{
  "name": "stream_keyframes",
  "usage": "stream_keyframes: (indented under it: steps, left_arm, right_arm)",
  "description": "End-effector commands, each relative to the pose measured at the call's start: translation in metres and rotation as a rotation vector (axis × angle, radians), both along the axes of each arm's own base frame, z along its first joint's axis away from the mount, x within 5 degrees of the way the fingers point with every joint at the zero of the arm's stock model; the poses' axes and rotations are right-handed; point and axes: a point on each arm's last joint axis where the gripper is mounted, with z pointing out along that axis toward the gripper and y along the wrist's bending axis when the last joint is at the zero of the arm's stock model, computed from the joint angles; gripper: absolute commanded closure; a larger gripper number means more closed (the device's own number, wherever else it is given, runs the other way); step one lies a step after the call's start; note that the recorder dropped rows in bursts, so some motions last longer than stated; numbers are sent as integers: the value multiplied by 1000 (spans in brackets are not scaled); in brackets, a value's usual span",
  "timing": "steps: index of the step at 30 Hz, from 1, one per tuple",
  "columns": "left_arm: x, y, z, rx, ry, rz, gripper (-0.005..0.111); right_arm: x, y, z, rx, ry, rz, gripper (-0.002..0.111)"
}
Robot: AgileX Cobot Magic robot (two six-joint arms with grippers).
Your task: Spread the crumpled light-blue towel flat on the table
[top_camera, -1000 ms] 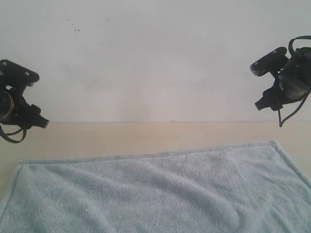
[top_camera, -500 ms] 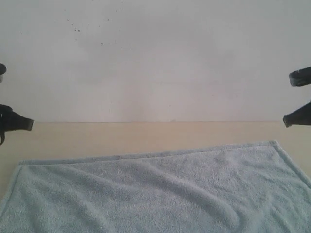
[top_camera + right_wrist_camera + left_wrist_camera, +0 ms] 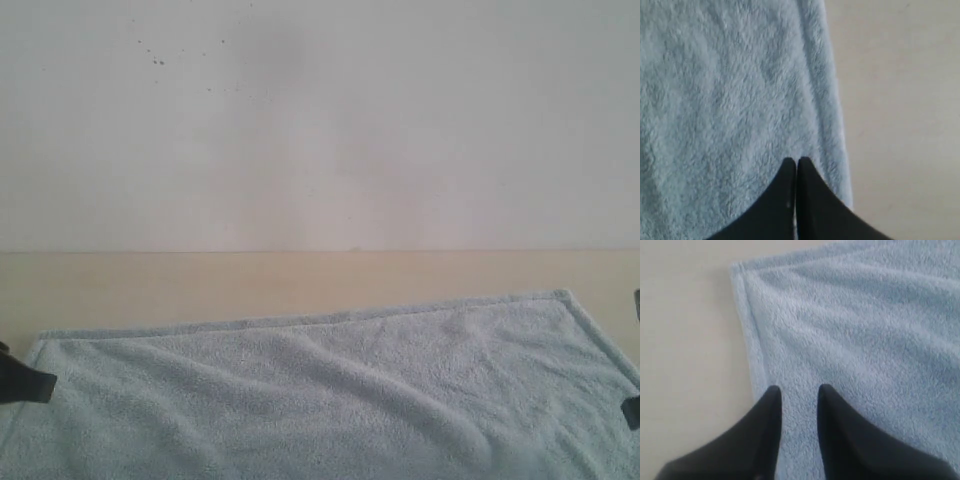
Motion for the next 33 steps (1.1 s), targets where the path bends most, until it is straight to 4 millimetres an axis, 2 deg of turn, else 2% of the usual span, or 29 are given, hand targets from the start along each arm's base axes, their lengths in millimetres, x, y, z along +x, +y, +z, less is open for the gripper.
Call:
stream_keyframes:
  steps: [1, 8, 10, 14, 20, 27, 33]
  left_arm:
    - [-5, -4, -5, -37, 26, -13, 78]
    - [-6, -5, -11, -48, 67, -10, 78]
    - [-6, -5, -24, -33, 124, -20, 83]
    - [-5, -6, -45, -30, 217, 2, 103]
    - [-8, -7, -50, -63, 273, 40, 103]
    - [-15, -13, -53, -87, 358, -45, 103]
    - [-15, -13, -58, -79, 385, -46, 103]
  right_arm:
    - [-14, 1, -12, 26, 0, -17, 108]
    - [-15, 2, -14, 41, -10, -26, 108]
    - [-14, 2, -14, 44, -19, -24, 108]
    - [-10, 3, -12, 60, -63, -21, 108]
    - [-10, 4, -12, 65, -63, -26, 108]
    - [-11, 4, -13, 67, -56, -34, 108]
    - [-12, 4, -13, 75, -47, -49, 108]
